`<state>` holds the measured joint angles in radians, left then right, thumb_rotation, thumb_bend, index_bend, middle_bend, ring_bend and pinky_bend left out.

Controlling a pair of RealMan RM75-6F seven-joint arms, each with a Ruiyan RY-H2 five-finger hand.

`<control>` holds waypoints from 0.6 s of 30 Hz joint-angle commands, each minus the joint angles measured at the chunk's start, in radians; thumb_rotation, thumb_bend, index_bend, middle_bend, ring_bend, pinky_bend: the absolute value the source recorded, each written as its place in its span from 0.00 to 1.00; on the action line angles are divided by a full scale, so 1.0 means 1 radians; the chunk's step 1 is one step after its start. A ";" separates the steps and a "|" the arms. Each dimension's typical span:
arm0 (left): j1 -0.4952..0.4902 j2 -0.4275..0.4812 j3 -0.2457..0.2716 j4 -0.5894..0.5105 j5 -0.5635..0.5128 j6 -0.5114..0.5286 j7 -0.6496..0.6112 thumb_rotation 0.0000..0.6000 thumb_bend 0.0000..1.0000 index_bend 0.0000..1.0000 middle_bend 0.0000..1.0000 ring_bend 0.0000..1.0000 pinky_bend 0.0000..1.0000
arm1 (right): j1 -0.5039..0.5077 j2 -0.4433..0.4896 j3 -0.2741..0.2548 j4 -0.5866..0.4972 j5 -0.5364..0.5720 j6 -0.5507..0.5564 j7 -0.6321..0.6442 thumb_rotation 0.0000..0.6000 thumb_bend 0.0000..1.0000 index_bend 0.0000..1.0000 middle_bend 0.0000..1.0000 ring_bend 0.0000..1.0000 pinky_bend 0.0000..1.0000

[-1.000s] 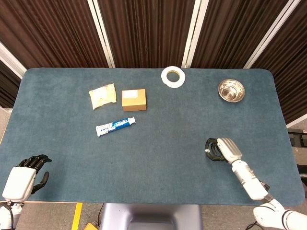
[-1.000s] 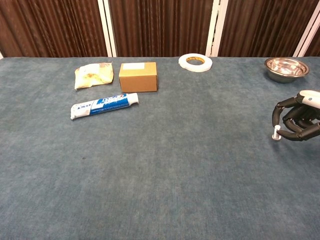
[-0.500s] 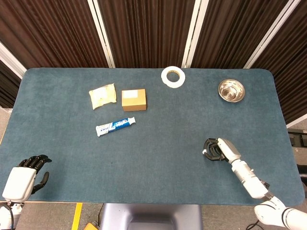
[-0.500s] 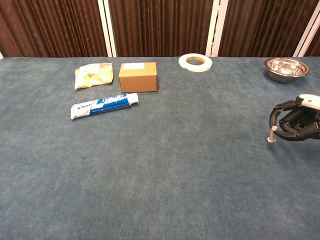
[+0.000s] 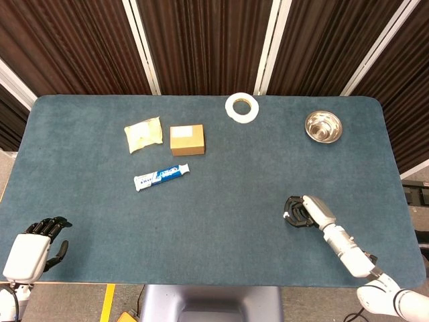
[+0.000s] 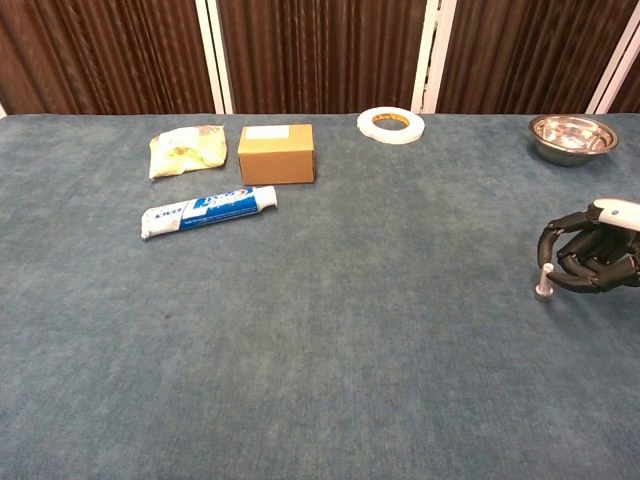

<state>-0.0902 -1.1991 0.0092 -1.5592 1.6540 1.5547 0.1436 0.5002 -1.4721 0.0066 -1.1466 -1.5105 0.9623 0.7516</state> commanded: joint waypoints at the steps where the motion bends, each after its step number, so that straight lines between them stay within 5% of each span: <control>1: 0.000 0.001 0.000 -0.001 0.000 0.000 0.000 1.00 0.45 0.36 0.30 0.30 0.42 | -0.001 -0.001 -0.001 0.004 -0.002 0.007 -0.011 1.00 0.49 0.74 0.90 1.00 0.98; 18: 0.001 0.000 0.000 -0.001 -0.001 0.001 0.001 1.00 0.45 0.36 0.31 0.30 0.42 | 0.001 0.028 -0.020 -0.007 -0.008 -0.001 -0.069 1.00 0.50 0.61 0.90 1.00 0.98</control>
<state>-0.0890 -1.1989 0.0088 -1.5599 1.6530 1.5562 0.1443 0.5008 -1.4458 -0.0130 -1.1518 -1.5187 0.9620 0.6842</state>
